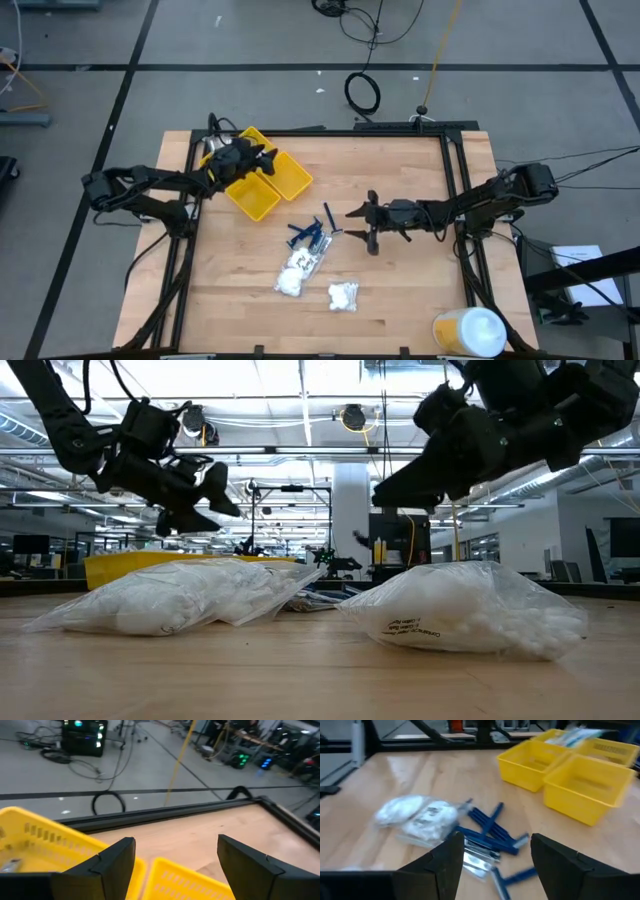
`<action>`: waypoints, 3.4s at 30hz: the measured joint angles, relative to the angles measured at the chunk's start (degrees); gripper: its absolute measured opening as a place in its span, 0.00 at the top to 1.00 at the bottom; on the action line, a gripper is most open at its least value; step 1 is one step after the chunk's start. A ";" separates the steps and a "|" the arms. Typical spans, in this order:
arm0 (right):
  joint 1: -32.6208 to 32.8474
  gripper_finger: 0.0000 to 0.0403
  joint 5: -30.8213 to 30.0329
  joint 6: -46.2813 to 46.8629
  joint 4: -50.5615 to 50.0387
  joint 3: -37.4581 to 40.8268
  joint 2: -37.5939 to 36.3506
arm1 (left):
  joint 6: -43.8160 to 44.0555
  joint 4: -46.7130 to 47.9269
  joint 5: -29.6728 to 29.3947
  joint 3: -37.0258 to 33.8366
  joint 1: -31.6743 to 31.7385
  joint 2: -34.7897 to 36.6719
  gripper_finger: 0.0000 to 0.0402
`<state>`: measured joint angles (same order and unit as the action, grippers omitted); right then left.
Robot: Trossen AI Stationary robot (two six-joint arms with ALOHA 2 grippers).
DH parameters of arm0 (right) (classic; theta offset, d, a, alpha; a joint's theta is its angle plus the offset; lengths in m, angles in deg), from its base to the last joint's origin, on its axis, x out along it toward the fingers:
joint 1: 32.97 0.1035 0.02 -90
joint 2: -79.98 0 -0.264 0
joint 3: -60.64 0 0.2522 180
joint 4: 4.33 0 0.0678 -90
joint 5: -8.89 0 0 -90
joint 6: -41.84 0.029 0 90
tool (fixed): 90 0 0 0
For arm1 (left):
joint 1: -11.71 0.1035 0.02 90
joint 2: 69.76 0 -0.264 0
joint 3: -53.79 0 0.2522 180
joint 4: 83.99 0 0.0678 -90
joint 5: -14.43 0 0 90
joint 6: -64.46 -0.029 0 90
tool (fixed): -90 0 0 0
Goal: Pick & Place Travel size toiletries
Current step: Put the silver nail cutter into the top yellow bin
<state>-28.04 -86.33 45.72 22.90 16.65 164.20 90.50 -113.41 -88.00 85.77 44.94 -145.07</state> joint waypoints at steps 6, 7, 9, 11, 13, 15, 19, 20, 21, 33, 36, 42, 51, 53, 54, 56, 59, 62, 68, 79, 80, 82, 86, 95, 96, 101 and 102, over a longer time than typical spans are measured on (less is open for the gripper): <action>1.77 0.47 5.09 -0.03 -0.65 -5.77 6.03 | 0.00 -1.51 0.09 0.00 -2.54 0.00 0.32; 1.91 0.47 5.62 -0.09 -1.42 -6.95 7.51 | 0.00 -1.51 0.11 0.00 -3.09 0.00 0.32; 1.97 0.47 6.33 -0.63 -3.33 -9.15 10.53 | -0.28 -1.56 0.17 0.00 -4.11 0.00 0.32; 1.93 0.47 7.99 -0.96 -4.91 -11.27 13.38 | -1.01 -2.32 1.08 0.02 -5.37 0.00 0.33; 1.88 0.47 8.48 -1.48 -5.71 -13.09 16.32 | -2.63 -3.82 3.31 0.02 -6.52 0.00 0.32; 1.88 0.47 8.48 -2.47 -6.26 -14.71 18.97 | -4.27 -5.74 6.02 0.04 -7.61 0.00 0.33; 1.77 0.47 8.50 -3.47 -6.14 -17.57 23.60 | -6.63 -10.07 8.02 0.07 -9.74 0.00 0.33; 1.66 0.47 8.51 -3.50 -6.04 -18.21 24.70 | -6.94 -10.88 8.03 0.07 -10.19 0.00 0.32; 1.59 0.47 8.51 -3.59 -6.06 -18.68 25.61 | -7.06 -11.40 8.00 0.09 -10.54 0.00 0.33; 1.24 0.47 8.59 -4.98 -21.55 -20.01 24.38 | -7.96 -10.91 7.96 0.09 -11.46 0.00 0.33; 1.28 0.47 11.45 -4.41 -26.61 -19.90 21.69 | -8.18 -10.90 7.96 0.09 -11.46 0.00 0.33; 2.33 0.47 14.48 -2.98 -31.32 -19.61 17.38 | -8.35 -10.57 7.96 0.09 -11.46 0.00 0.33; 5.30 0.47 8.58 -9.91 -31.56 -19.64 15.97 | -8.33 -10.55 7.96 0.09 -11.46 0.00 0.33; 5.68 0.47 4.85 -14.32 -31.45 -19.70 17.01 | -8.33 -10.55 7.95 0.09 -11.46 0.00 0.33; 5.82 0.47 3.63 -15.85 -31.57 -19.58 17.49 | -8.31 -10.55 7.96 0.09 -11.46 0.00 0.33; 6.01 0.47 2.45 -16.70 -31.01 -19.46 18.46 | -8.22 -10.56 7.95 0.09 -11.45 0.00 0.33; 5.73 0.47 2.31 -16.77 -28.10 -19.59 19.91 | -7.91 -10.55 7.96 0.09 -11.46 0.00 0.33; 5.26 0.47 2.31 -16.78 -25.00 -19.53 20.86 | -7.88 -10.51 7.93 0.09 -11.46 0.00 0.33; 4.34 0.47 2.06 -15.31 -26.07 -19.55 20.86 | -7.84 -10.49 7.91 0.08 -11.46 0.00 0.33; 1.82 0.48 1.68 -8.55 -34.62 -19.75 20.66 | -7.87 -10.40 7.92 0.07 -11.46 0.00 0.33; 1.79 0.48 1.93 -8.85 -35.09 -19.74 20.67 | -7.87 -10.40 7.93 0.07 -11.46 0.00 0.33; 1.79 0.50 2.07 -9.03 -35.92 -19.74 20.68 | -7.87 -10.38 7.92 0.07 -11.46 0.00 0.33; 1.79 0.56 2.28 -9.11 -38.61 -19.70 20.49 | -7.90 -10.11 7.93 0.07 -11.46 0.00 0.33; 1.81 0.74 2.96 -10.57 -40.28 -19.64 20.38 | -8.22 -10.05 7.93 0.07 -11.46 0.00 0.33; 1.81 0.77 2.99 -10.64 -40.15 -19.64 20.38 | -8.22 -10.05 7.93 0.07 -11.46 0.00 0.33; 0.94 0.89 4.71 -10.92 -37.59 -19.59 18.94 | -8.36 -9.96 8.19 0.07 -11.59 0.00 0.33; 0.59 0.90 5.42 -10.95 -37.13 -19.36 18.25 | -8.51 -9.83 8.59 0.07 -11.71 0.00 0.33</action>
<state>-27.45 -80.91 34.77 -14.24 -2.71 182.44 81.99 -123.24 -79.41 85.83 33.23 -145.07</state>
